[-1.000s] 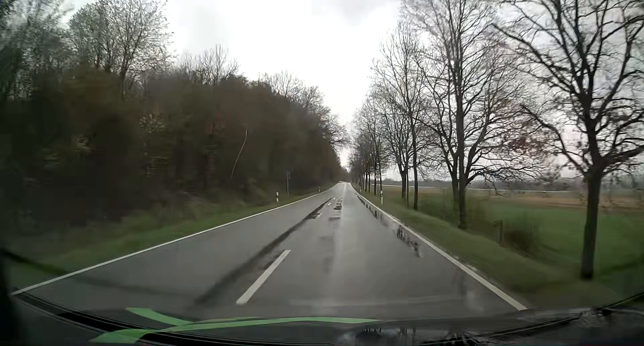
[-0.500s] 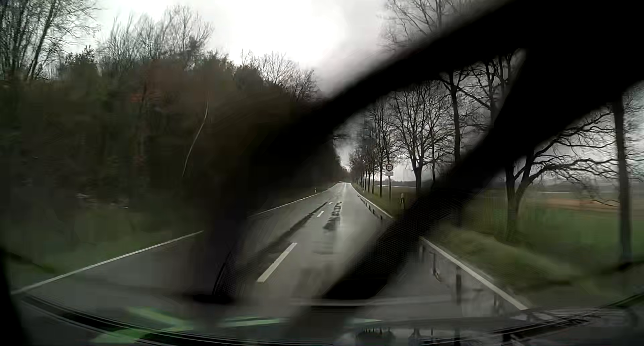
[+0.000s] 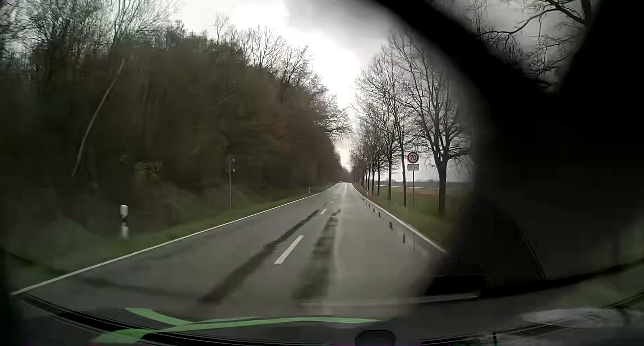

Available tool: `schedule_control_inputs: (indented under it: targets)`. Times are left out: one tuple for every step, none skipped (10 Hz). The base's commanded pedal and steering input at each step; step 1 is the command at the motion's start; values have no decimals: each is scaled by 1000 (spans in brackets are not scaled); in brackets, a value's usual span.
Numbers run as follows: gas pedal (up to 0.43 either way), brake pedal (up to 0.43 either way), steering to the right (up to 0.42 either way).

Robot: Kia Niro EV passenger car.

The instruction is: Follow the waypoints while adhering to traffic rules and regulations

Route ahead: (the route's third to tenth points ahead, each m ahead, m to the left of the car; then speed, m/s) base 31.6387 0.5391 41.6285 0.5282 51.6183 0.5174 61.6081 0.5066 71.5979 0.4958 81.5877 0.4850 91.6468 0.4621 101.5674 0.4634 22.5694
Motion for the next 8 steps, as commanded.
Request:
schedule_control_inputs:
  targets:
    - [130,0,-1]
    - [150,0,-1]
    - [150,0,-1]
    - [157,0,-1]
    - [157,0,-1]
    - [169,0,-1]
    - [169,0,-1]
    - [169,0,0]
